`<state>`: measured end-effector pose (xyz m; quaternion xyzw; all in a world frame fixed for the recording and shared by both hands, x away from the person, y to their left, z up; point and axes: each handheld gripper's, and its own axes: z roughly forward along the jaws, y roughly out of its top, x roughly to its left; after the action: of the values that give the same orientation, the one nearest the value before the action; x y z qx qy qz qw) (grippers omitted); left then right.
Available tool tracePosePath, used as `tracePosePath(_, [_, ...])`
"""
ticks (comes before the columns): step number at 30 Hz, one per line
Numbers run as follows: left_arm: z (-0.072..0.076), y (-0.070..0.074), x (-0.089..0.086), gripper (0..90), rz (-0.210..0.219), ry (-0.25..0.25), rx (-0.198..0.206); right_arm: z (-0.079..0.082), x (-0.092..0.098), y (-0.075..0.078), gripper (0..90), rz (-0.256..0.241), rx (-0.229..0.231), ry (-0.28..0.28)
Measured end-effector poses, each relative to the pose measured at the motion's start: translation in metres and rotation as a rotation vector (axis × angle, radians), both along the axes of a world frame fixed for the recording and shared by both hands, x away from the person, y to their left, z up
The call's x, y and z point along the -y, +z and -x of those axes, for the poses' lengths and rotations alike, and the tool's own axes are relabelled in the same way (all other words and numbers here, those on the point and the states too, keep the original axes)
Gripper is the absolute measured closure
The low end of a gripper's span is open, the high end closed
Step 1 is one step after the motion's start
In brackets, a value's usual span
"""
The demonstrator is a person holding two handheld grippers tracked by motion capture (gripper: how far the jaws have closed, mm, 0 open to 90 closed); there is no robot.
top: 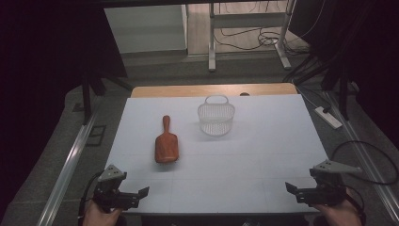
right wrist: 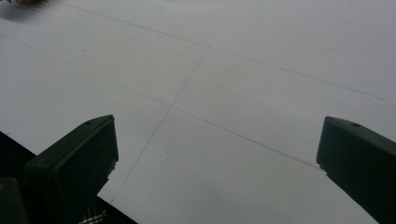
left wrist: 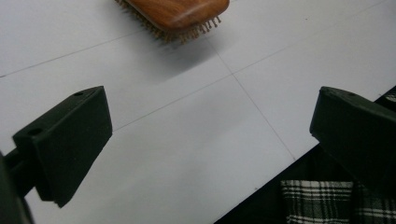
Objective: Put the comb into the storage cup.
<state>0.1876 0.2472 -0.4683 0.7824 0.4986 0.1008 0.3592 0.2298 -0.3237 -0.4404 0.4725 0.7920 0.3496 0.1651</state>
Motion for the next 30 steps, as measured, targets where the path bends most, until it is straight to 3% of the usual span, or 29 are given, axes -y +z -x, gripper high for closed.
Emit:
tracePosePath(12, [-0.01, -0.002, 0.001, 0.0, 0.012, -0.019, 0.004, -0.001, 0.0, 0.0, 0.0, -0.006, 0.001, 0.013])
tracePosePath(30, [-0.033, 0.006, 0.006, 0.0, -0.058, -0.042, 0.054, -0.002, -0.001, 0.0, 0.0, -0.011, 0.0, 0.029])
